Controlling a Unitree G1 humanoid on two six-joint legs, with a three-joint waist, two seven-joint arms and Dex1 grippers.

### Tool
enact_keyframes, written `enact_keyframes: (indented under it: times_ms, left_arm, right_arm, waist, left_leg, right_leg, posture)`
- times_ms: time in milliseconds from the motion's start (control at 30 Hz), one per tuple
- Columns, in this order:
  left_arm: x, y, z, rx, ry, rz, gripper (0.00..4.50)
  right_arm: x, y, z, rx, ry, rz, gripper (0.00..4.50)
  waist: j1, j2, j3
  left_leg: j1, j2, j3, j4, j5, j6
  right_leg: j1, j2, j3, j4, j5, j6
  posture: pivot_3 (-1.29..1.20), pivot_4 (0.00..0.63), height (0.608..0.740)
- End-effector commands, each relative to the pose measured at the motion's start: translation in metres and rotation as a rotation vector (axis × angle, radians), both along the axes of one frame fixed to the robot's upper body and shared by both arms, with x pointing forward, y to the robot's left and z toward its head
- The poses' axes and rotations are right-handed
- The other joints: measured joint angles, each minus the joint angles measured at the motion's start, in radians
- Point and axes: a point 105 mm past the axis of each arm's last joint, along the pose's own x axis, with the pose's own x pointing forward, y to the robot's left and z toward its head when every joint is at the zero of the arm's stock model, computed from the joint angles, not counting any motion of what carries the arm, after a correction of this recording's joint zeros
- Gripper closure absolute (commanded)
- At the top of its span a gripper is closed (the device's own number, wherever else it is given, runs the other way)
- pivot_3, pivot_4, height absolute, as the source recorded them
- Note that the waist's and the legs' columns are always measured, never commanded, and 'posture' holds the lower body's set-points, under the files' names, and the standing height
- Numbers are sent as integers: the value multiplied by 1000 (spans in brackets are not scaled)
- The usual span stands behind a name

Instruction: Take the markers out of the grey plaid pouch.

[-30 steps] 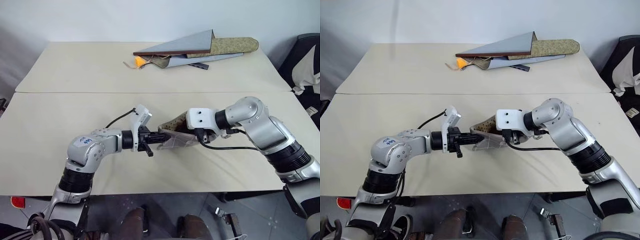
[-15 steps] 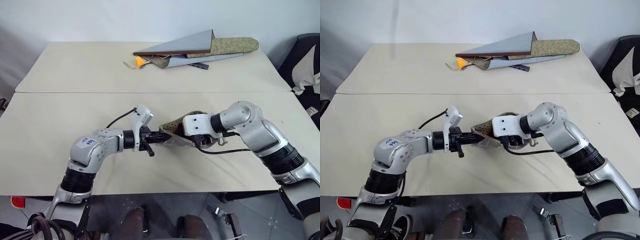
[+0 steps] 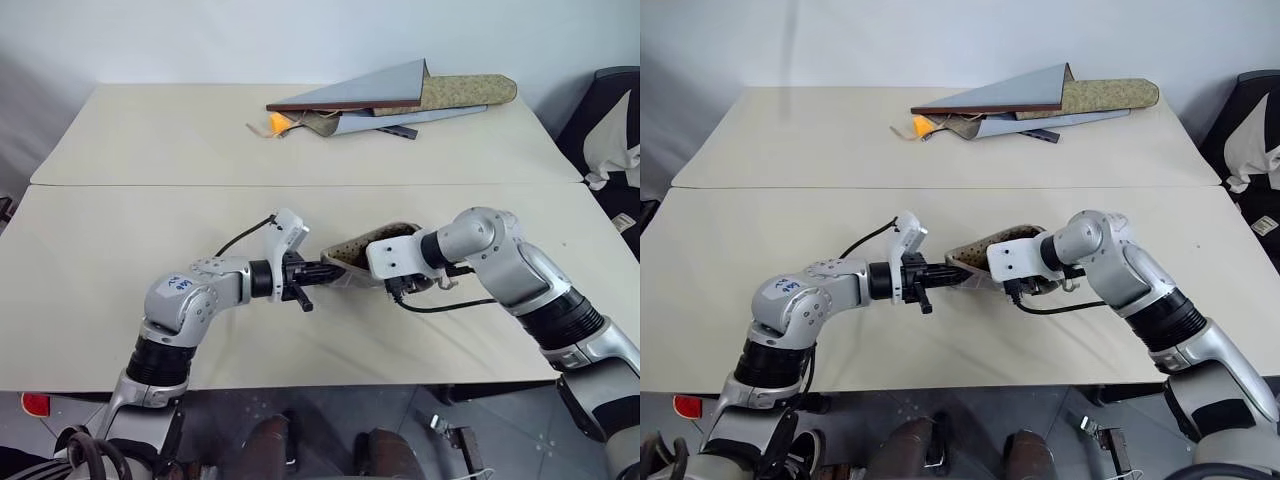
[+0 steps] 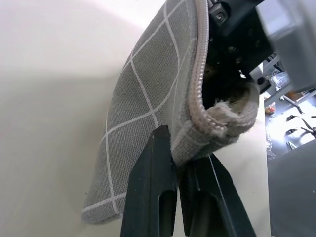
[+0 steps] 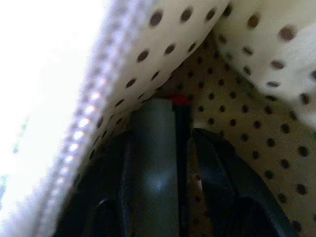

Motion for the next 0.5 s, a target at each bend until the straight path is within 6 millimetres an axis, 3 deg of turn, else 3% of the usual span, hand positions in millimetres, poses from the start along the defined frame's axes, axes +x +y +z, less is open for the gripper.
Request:
enact_keyframes:
  times_ms: [33, 133, 233, 300, 367, 500]
  left_arm:
    - [-1, 0, 9, -23, -35, 5, 4500]
    - [0, 1, 9, -22, -38, 10, 4500]
    - [0, 1, 8, -24, -37, 13, 4500]
    - [0, 2, 9, -27, -36, 18, 4500]
    - [1, 2, 9, -32, -33, 22, 4500]
    - [2, 2, 8, -25, -38, 26, 4500]
  right_arm:
    - [3, -11, -12, -72, 0, -30, 2580]
    - [1, -11, -17, -84, 25, -24, 2580]
    - [-2, -4, -12, -40, 33, -13, 3175]
    - [-1, -5, -8, -42, 18, -12, 3807]
    - [-3, -3, -3, -20, 21, -12, 3926]
    - [-14, 14, 37, 163, 24, 29, 3926]
  waist:
    - [0, 0, 0]
    - [0, 0, 0]
    - [0, 0, 0]
    - [-1, 0, 0]
    - [0, 0, 0]
    - [0, 0, 0]
  left_leg:
    - [0, 0, 0, 0, 0, 0]
    - [0, 0, 0, 0, 0, 0]
    - [0, 0, 0, 0, 0, 0]
    - [0, 0, -1, 0, 0, 0]
    - [0, 0, -1, 0, 0, 0]
    - [0, 0, -1, 0, 0, 0]
  right_leg:
    - [0, 0, 0, 0, 0, 0]
    - [1, 0, 0, 0, 0, 0]
    - [1, 0, 0, 0, 0, 0]
    - [1, 0, -1, 0, 0, 0]
    - [1, 0, -1, 0, 0, 0]
    - [0, 0, 0, 0, 0, 0]
  posture:
    - [0, 150, 740]
    - [0, 150, 740]
    - [0, 150, 740]
    - [0, 150, 740]
    - [0, 150, 740]
    - [0, 150, 740]
